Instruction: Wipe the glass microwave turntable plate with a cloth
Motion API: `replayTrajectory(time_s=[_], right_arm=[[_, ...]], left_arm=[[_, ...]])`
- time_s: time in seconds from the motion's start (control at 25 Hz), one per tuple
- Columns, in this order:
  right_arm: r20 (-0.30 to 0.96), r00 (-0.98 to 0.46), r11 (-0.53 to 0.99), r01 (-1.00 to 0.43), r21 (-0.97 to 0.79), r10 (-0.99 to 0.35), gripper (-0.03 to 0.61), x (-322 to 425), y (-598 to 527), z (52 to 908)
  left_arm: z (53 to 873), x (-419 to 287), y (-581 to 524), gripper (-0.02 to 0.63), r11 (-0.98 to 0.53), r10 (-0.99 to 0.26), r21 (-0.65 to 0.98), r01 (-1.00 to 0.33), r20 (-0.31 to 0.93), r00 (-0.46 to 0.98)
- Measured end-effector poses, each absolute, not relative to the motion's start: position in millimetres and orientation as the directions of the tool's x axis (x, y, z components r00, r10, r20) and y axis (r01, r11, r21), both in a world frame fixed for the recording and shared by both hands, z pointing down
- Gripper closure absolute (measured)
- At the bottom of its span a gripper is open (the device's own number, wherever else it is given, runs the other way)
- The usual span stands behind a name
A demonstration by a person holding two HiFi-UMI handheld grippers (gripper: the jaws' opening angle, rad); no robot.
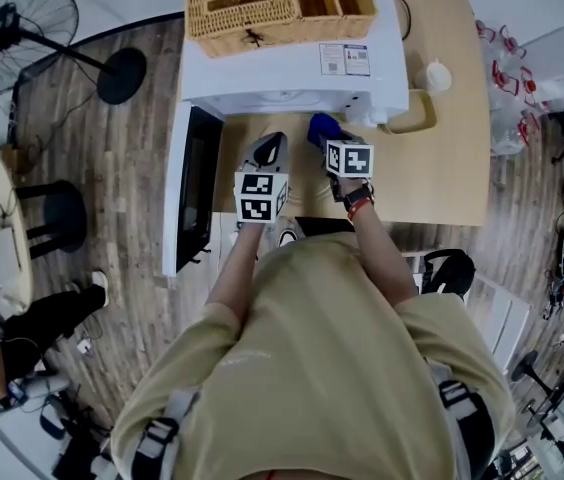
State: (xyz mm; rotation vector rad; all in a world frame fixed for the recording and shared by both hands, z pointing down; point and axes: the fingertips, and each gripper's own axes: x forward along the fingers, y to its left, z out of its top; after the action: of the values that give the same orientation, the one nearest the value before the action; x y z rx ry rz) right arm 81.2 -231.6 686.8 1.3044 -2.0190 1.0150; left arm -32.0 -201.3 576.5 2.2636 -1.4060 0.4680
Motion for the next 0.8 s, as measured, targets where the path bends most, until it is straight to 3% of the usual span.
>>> replayTrajectory(time_s=[0.52,0.8], right_arm=[[0.766,-0.374,0.256,-0.926,-0.277,-0.523,0.431,86.0,-228.1,682.5],[0.723,-0.476,0.315,-0.878,-0.361,-0.501,0.439,46.0,-227.6,664.4]], left_arm=[[575.0,-48.7,-194.8,0.604,-0.343,-0.777,0.188,-0.920,0.494,0.391],[575.5,-65.8,-191.2,0.604,-0.301,-0.791,0.180,-0.936,0.502,0.351]])
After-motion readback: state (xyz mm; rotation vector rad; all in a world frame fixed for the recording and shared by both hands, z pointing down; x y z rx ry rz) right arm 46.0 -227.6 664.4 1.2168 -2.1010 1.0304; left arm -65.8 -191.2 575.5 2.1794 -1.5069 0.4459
